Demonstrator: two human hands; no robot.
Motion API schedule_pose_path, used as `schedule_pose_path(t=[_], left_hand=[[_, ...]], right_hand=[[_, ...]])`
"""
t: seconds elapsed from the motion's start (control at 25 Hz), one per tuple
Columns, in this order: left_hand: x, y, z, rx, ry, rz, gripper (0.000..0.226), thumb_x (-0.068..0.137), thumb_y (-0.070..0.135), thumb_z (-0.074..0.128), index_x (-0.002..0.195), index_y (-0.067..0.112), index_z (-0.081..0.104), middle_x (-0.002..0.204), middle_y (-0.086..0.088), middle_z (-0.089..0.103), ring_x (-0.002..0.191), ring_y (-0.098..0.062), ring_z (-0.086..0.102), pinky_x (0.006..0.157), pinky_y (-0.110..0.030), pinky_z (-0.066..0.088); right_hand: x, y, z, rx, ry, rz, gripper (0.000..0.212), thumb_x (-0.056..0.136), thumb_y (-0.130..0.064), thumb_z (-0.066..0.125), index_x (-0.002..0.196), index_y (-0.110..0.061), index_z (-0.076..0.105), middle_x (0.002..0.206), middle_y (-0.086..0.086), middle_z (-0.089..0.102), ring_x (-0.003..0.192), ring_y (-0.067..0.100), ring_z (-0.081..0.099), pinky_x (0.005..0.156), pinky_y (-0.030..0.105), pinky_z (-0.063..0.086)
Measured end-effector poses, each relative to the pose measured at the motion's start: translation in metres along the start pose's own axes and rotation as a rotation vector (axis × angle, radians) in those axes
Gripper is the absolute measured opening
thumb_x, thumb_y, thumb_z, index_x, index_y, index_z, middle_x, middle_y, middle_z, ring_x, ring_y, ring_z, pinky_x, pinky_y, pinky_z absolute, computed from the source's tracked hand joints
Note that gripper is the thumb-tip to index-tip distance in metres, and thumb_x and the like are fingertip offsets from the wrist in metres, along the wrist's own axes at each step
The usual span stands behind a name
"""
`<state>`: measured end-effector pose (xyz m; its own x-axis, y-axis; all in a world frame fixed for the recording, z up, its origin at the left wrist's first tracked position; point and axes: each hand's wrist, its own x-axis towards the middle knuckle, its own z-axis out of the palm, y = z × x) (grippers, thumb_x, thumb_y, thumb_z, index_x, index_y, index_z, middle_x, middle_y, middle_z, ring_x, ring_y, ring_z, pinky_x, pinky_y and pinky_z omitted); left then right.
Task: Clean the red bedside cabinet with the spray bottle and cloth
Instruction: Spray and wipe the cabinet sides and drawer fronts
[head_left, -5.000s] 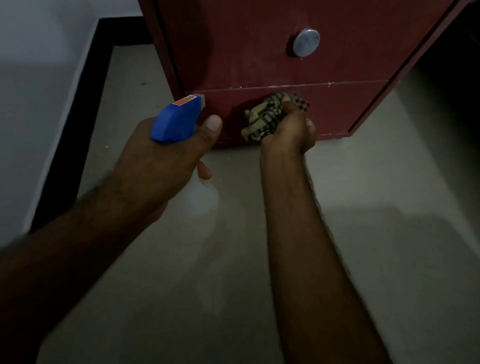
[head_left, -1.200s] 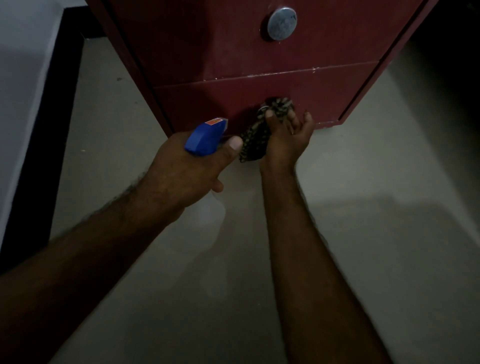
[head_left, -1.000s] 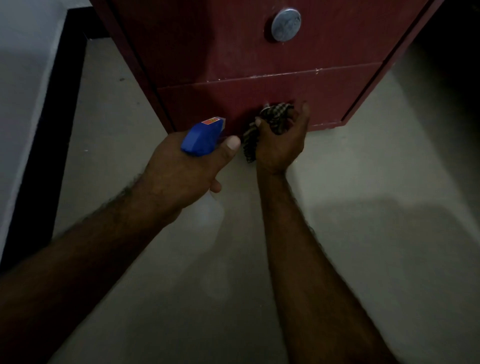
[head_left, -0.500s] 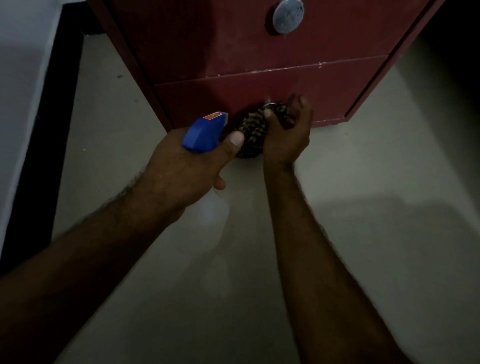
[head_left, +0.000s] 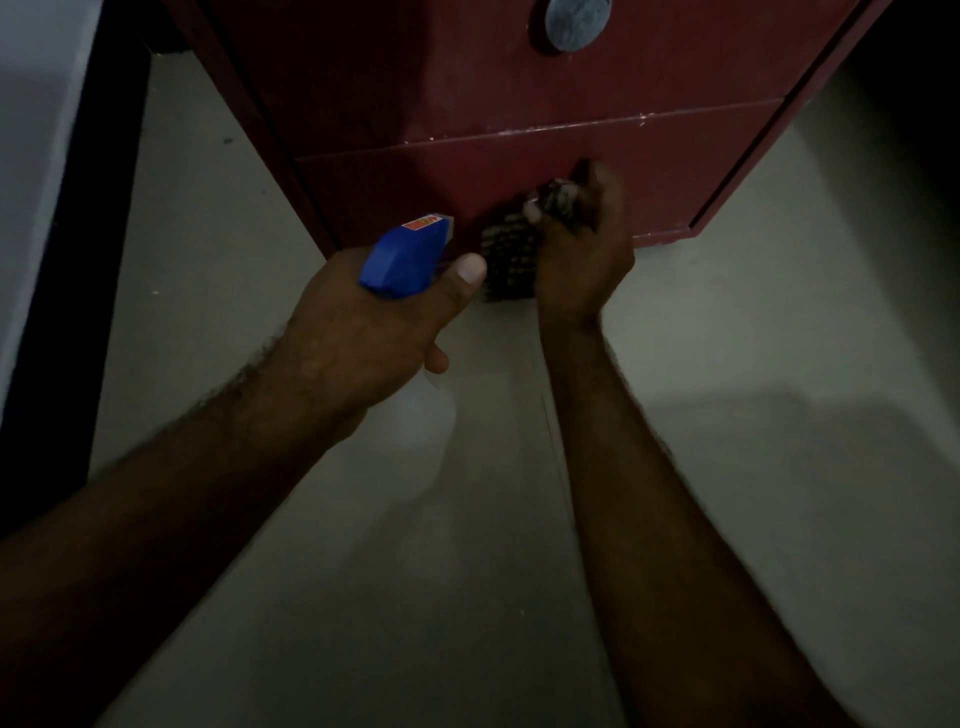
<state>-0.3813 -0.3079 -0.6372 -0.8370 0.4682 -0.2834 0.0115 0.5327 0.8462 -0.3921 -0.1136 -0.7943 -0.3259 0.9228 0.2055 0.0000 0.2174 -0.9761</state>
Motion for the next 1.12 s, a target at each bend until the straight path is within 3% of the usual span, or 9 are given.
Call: schedule_pose_path(t=[0.08,0.12,0.24,0.36,0.48,0.6,0.88,0.96,1.12], left_hand=[[0.000,0.000,0.003,-0.019,-0.005,0.024,0.017,0.087,0.056,0.063,0.088,0.046,0.049,0.094,-0.012,0.072,0.064,-0.014,0.072,0.057,-0.015,0.052],[0.002,-0.001,0.004,-0.019,-0.002,0.024,0.018,0.087,0.056,0.064,0.087,0.046,0.048,0.095,-0.010,0.071,0.064,-0.015,0.073,0.059,-0.019,0.053],[0.000,0.002,0.006,-0.030,-0.021,0.014,0.018,0.087,0.056,0.063,0.089,0.047,0.047,0.091,-0.006,0.070,0.065,-0.013,0.072,0.055,-0.015,0.050],[0.001,0.004,0.008,-0.031,-0.021,0.017,0.019,0.088,0.054,0.063,0.091,0.043,0.048,0.082,-0.010,0.070,0.059,-0.004,0.068,0.044,-0.003,0.041],[0.002,0.005,0.010,-0.058,-0.003,0.023,0.020,0.088,0.053,0.064,0.084,0.043,0.047,0.086,-0.015,0.070,0.061,-0.007,0.069,0.044,-0.004,0.042],[0.002,0.005,0.010,-0.057,0.007,0.026,0.021,0.088,0.053,0.064,0.082,0.043,0.046,0.088,-0.015,0.071,0.063,-0.008,0.070,0.044,-0.004,0.041],[-0.001,0.004,0.004,-0.035,0.016,0.044,0.021,0.086,0.057,0.063,0.083,0.044,0.046,0.091,-0.012,0.072,0.061,-0.009,0.071,0.048,-0.006,0.047],[-0.002,0.005,0.004,-0.026,0.017,0.041,0.021,0.086,0.057,0.063,0.083,0.043,0.047,0.090,-0.011,0.071,0.059,-0.007,0.070,0.048,-0.006,0.047],[-0.006,0.010,0.001,-0.022,0.037,0.038,0.022,0.087,0.056,0.063,0.084,0.040,0.048,0.082,-0.012,0.070,0.057,-0.004,0.068,0.046,-0.004,0.042]], right_hand=[[-0.003,-0.004,0.004,0.221,0.074,0.263,0.067,0.076,-0.007,0.089,0.138,-0.007,0.063,0.118,0.004,0.074,0.109,0.017,0.071,0.103,0.046,0.057],[-0.006,-0.008,0.004,0.164,0.096,0.252,0.067,0.077,-0.010,0.089,0.138,-0.006,0.062,0.120,0.005,0.074,0.110,0.017,0.071,0.102,0.046,0.057],[-0.009,-0.013,0.001,-0.127,0.028,-0.050,0.070,0.080,-0.024,0.087,0.143,-0.010,0.059,0.130,0.004,0.070,0.118,0.019,0.065,0.105,0.035,0.053],[-0.003,-0.007,0.004,-0.181,-0.032,-0.102,0.065,0.077,-0.031,0.087,0.136,-0.015,0.063,0.125,0.001,0.072,0.115,0.021,0.066,0.101,0.038,0.054],[0.000,-0.010,0.009,0.025,0.078,0.089,0.055,0.074,-0.025,0.092,0.122,-0.012,0.068,0.109,-0.003,0.076,0.102,0.014,0.072,0.094,0.042,0.060],[0.008,-0.014,0.010,0.157,0.172,0.332,0.053,0.075,-0.022,0.094,0.120,-0.014,0.067,0.107,-0.002,0.077,0.100,0.014,0.073,0.093,0.040,0.061],[-0.007,0.000,0.005,-0.071,-0.005,-0.035,0.076,0.071,-0.029,0.093,0.137,-0.012,0.060,0.125,0.001,0.071,0.116,0.017,0.067,0.101,0.042,0.056],[0.003,0.005,-0.002,-0.038,-0.053,-0.021,0.073,0.070,-0.022,0.093,0.135,-0.015,0.061,0.116,-0.003,0.073,0.110,0.011,0.070,0.098,0.042,0.058],[0.021,0.003,-0.018,-0.053,-0.167,-0.028,0.056,0.075,-0.008,0.086,0.126,-0.011,0.063,0.104,-0.002,0.073,0.098,0.007,0.070,0.091,0.025,0.058]])
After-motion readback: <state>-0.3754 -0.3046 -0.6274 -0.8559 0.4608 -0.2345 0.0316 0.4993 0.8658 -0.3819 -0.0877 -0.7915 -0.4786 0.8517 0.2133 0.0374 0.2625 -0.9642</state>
